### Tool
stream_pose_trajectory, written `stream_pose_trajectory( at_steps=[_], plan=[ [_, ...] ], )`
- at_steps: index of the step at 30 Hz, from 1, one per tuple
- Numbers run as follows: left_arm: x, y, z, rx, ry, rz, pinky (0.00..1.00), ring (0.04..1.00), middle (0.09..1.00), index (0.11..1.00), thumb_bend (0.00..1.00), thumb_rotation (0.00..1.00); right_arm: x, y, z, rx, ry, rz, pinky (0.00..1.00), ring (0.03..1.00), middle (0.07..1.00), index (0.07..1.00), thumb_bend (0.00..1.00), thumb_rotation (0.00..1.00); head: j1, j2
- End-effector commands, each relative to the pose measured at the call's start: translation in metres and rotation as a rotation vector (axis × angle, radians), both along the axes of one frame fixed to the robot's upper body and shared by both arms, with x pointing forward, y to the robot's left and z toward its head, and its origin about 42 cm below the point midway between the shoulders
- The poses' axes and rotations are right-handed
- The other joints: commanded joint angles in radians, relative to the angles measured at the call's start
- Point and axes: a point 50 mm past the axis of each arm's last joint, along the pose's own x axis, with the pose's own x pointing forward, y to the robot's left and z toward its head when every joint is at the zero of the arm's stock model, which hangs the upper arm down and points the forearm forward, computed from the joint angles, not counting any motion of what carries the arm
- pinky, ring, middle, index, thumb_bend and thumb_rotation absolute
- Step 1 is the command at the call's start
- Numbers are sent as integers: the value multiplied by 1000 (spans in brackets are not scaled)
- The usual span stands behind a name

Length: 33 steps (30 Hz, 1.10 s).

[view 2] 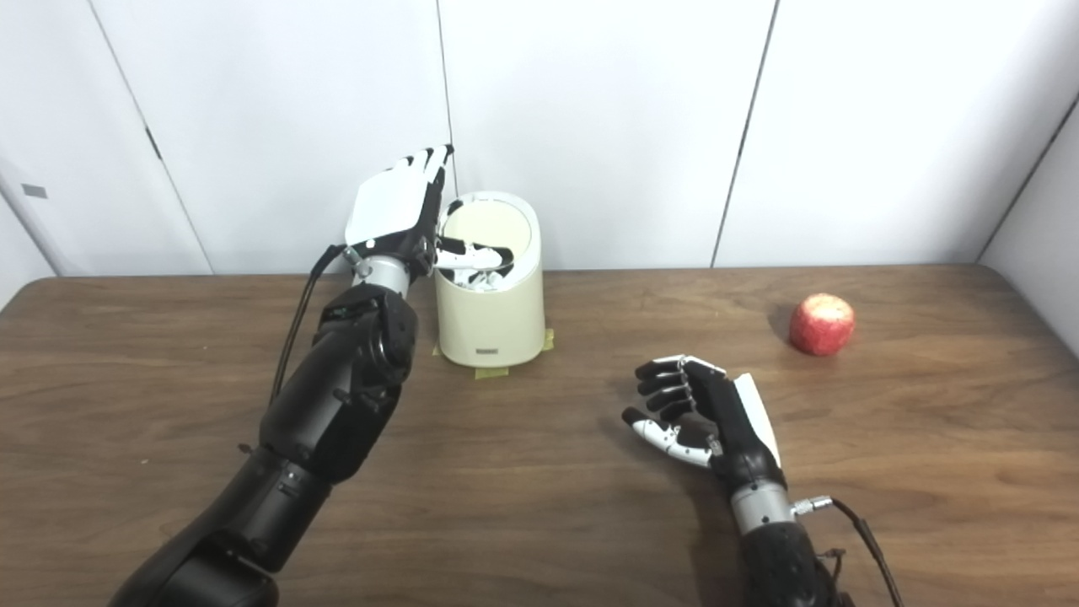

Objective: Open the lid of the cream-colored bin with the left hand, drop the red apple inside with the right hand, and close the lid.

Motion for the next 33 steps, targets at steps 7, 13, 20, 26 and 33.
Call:
stream_pose_trajectory(
  at_steps=[7,13,20,26,33],
  plan=[
    [12,20,3,320,-112,50,1000,1000,1000,1000,443,0,6,2,13,-6,-53,25,482,547,583,586,300,14,2,2],
    [12,22,1,368,-115,52,1000,1000,1000,1000,472,0,6,3,14,-3,-50,24,481,545,582,586,300,17,2,2],
    [13,25,0,280,-90,59,1000,1000,1000,1000,809,265,7,3,13,4,-48,24,483,545,580,586,302,5,3,0],
    [10,23,8,51,-12,48,1000,1000,1000,1000,735,983,7,2,12,-1,-52,28,487,545,579,584,301,9,3,-1],
    [7,21,21,-201,36,30,1000,1000,1000,993,761,1000,7,2,12,5,-51,29,494,549,583,585,303,3,2,-1]
  ],
)
